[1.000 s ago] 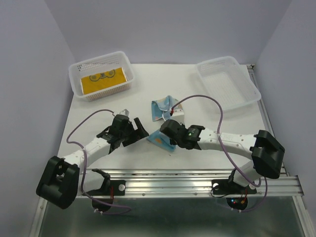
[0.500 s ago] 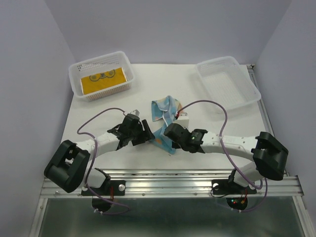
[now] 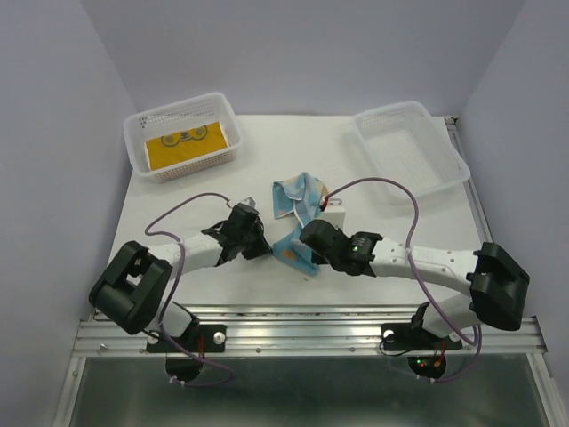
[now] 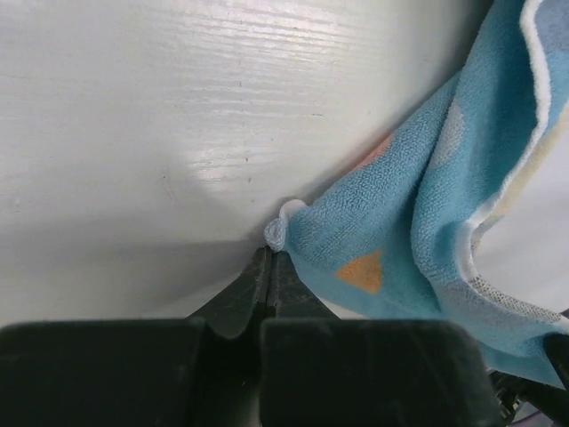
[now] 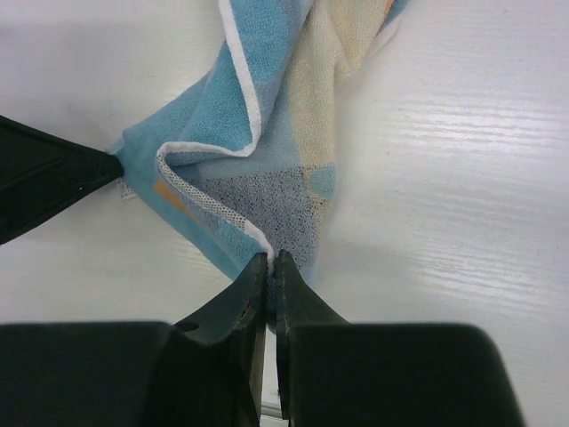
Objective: Fold and stack the towels
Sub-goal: Flatten out the crumpled towel
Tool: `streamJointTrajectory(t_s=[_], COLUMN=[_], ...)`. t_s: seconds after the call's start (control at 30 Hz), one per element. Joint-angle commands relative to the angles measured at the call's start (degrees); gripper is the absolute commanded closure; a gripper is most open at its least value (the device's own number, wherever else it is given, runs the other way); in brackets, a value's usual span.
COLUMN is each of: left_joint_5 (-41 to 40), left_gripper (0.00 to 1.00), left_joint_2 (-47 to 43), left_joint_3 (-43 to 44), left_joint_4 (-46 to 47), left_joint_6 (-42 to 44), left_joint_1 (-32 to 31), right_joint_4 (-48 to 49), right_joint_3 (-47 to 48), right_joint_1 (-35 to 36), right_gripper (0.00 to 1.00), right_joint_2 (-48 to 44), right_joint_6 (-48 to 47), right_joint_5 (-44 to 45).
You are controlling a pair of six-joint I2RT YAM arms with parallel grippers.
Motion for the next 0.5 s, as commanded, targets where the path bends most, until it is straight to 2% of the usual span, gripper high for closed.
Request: streamJointTrajectory(t_s=[0.0,0.23,0.33,0.47], left_joint_5=[-3.99,-7.76,-9.96,-12.69], left_gripper=[1.0,1.0,1.0,1.0], left_joint_2=[-7.3,-24.96,-32.6,-35.61], left_joint_3=[1.57,3.85,10.24,20.36], left_joint_4=[-0.73,-1.43,-3.88,-7.49], left_joint_6=[0.28,2.47,3.7,6.34], left_joint_1=[-0.52,-0.7,-0.7,-0.79], right_joint_4=[1.28,2.16,2.6,3.83], right_joint_3=[0.53,3.51,9.38,15.37], right_joint_1=[0.09,0.09,0.0,0.09], right_gripper=[0.94,0.96,0.95,0.97], right_joint_2=[-4.19,-12.53,-15.78,-19.57], right_joint_6=[-0.98,-5.1,-8.61,-12.84], right_joint_5=[3.58,6.74,9.37,10.78])
